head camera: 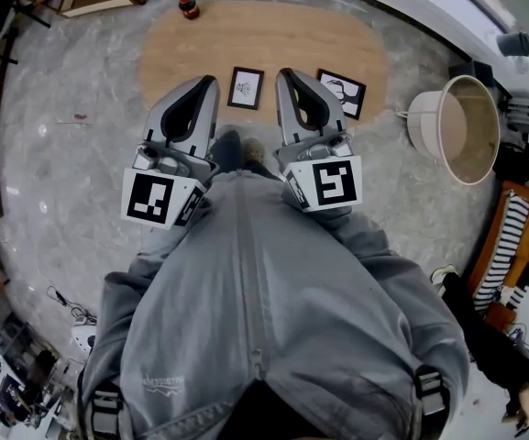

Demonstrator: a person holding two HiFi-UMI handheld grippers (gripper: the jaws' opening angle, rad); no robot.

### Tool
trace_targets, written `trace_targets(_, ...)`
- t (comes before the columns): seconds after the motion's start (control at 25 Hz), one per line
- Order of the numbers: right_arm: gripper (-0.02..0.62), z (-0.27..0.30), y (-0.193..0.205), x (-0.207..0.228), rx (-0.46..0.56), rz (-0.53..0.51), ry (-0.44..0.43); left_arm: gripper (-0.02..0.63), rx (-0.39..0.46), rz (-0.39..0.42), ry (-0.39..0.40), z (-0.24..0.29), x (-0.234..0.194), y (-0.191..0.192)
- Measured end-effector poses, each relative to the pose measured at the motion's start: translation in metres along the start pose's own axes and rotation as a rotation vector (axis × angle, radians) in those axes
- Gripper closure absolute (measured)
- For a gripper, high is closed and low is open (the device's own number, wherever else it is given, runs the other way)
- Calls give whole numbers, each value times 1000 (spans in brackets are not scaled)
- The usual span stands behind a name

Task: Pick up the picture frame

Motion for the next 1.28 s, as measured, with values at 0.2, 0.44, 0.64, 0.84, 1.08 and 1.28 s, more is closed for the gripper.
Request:
trace_targets(0.2, 563, 5, 5, 7, -15, 11, 32, 588, -13, -4, 26, 13, -8, 2)
trace_targets(0.44, 563, 29, 1, 25, -20, 3, 108, 588, -37, -15, 106, 46, -27, 1)
trace_targets(0.64, 563, 53, 4, 37, -31, -3, 178, 588, -55, -34, 175, 69, -48, 6)
trace_targets(0.84, 563, 76, 7, 44, -59, -6, 244, 588, -78, -51, 241, 94, -73, 10)
trace_targets(1.08, 563, 99, 19, 51, -94, -4, 322, 588, -98, -64, 316, 118, -98, 20)
trace_targets(1.28, 563, 110, 34, 54, -118, 5, 351, 588, -135, -82, 346, 126, -111, 40)
Point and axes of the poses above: the fingertips, and each gripper's own axes: z forward along the fingers, x to its right, y out of its underside, the point moved 2 cm from there along -z, backward along the fingers, and after that the axes turned 2 degrees about x, right-handed, at the moved point
